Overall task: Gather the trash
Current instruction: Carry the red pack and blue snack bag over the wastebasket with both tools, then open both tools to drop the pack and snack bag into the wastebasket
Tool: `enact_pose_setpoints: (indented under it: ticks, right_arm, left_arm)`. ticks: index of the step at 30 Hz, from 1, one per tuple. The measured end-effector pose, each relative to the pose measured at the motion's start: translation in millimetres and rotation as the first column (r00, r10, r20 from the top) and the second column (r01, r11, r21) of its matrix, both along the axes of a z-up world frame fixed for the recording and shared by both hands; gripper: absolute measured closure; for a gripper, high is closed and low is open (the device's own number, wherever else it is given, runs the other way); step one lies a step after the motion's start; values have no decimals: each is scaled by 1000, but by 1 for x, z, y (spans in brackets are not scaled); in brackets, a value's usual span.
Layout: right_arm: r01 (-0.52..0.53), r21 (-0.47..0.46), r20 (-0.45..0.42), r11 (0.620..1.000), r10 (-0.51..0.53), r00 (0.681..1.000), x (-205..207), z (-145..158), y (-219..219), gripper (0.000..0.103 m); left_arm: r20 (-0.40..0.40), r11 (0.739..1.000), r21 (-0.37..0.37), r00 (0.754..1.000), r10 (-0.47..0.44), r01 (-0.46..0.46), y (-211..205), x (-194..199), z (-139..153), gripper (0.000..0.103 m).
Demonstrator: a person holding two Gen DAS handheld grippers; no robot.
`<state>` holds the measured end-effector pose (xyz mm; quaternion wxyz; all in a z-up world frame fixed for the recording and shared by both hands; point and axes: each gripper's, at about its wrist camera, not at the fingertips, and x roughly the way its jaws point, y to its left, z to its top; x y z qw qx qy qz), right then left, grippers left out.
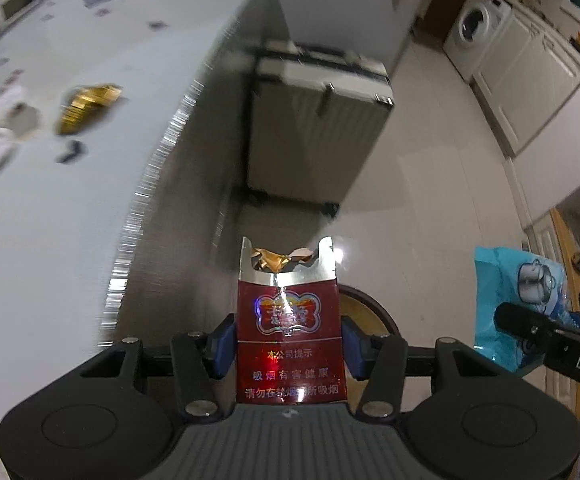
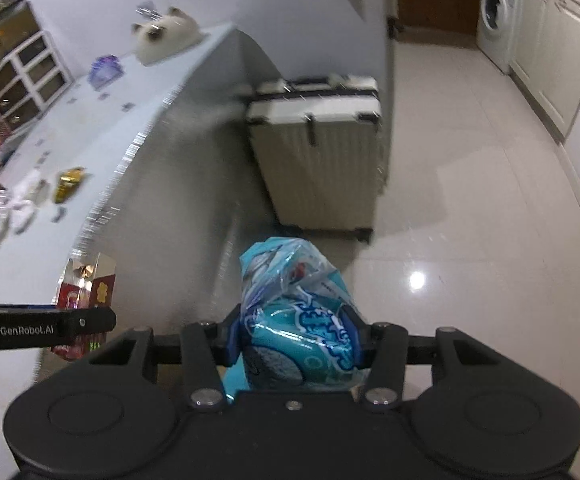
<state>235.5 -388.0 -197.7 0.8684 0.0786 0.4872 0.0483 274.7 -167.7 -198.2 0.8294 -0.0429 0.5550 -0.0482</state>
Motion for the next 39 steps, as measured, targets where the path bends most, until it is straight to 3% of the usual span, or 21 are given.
enact_pose_setpoints:
  ticks: [6, 13, 16, 18, 26, 31, 39]
  right_arm:
    - [43, 16, -106, 999, -41, 994, 7, -43, -29, 53]
    - [72, 42, -209, 997, -62, 976, 8, -90, -44, 53]
    - [73, 59, -243, 996, -57, 968, 8, -107, -43, 53]
    - [69, 75, -262, 995, -47, 964, 8, -118, -41, 53]
    - [96, 146, -332, 985, -43, 942, 15, -170, -24, 52]
    - [113, 181, -345, 977, -45, 938, 23, -191, -11, 36]
    - [89, 153, -382, 984, -24, 924, 19, -204, -3, 17]
  left_arm:
    - [-172, 999, -27, 985, -24, 20, -32, 19, -62, 50]
    - [-363, 999, -16, 931, -42, 39, -50, 21, -143, 49]
    - [-407, 999, 0, 913, -34, 37, -49, 24, -173, 43]
    - [-419, 998, 41, 908, -17, 38, -49, 25, -186, 25]
    - [-430, 994, 99, 903, -2, 50, -39, 26, -209, 21]
    - [-430, 993, 116, 903, 20, 34, -28, 24, -209, 15]
    - [-419, 994, 112, 907, 35, 13, -9, 17, -197, 3]
